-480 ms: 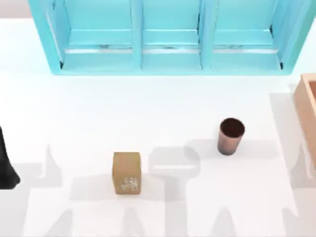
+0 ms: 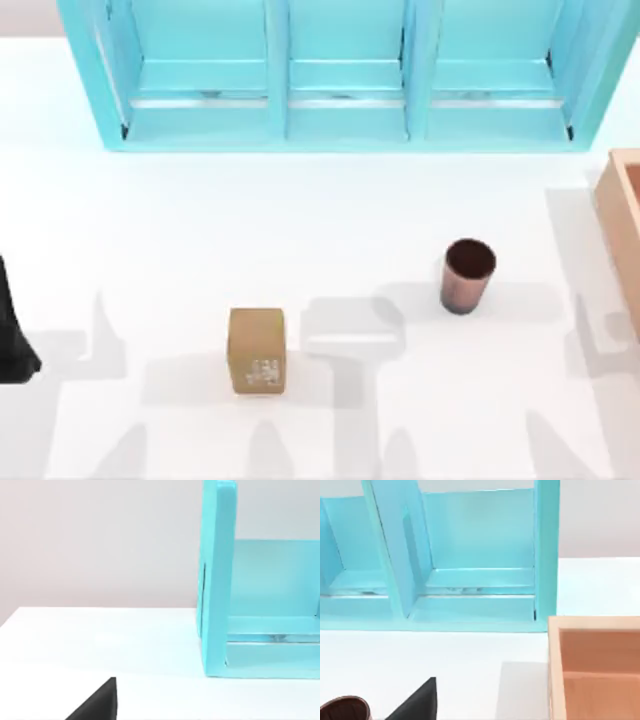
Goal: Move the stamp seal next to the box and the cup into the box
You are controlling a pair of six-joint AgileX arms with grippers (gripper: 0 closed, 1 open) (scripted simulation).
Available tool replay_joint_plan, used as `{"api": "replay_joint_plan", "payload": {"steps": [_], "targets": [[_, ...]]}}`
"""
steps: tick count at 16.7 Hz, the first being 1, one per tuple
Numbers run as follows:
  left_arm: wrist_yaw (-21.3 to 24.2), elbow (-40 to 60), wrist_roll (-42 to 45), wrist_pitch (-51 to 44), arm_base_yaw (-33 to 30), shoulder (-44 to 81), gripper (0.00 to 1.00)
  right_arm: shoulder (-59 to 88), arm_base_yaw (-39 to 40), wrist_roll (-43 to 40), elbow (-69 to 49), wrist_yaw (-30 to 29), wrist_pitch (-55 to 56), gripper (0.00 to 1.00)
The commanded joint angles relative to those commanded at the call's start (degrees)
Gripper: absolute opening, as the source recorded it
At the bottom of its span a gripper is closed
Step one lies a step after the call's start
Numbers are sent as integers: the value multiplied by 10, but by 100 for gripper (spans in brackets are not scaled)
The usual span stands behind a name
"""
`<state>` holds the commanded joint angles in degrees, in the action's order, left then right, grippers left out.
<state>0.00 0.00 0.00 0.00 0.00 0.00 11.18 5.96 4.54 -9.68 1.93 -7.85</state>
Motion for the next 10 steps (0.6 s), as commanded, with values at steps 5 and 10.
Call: {"api": "replay_joint_plan", "payload": {"steps": [5,10], "targets": [[0,0,0,0,0,0,100,225,100,87,-176,20,-159,100],[0,0,0,0,0,0,100,532,213,195,-387,29,-370,100]]}}
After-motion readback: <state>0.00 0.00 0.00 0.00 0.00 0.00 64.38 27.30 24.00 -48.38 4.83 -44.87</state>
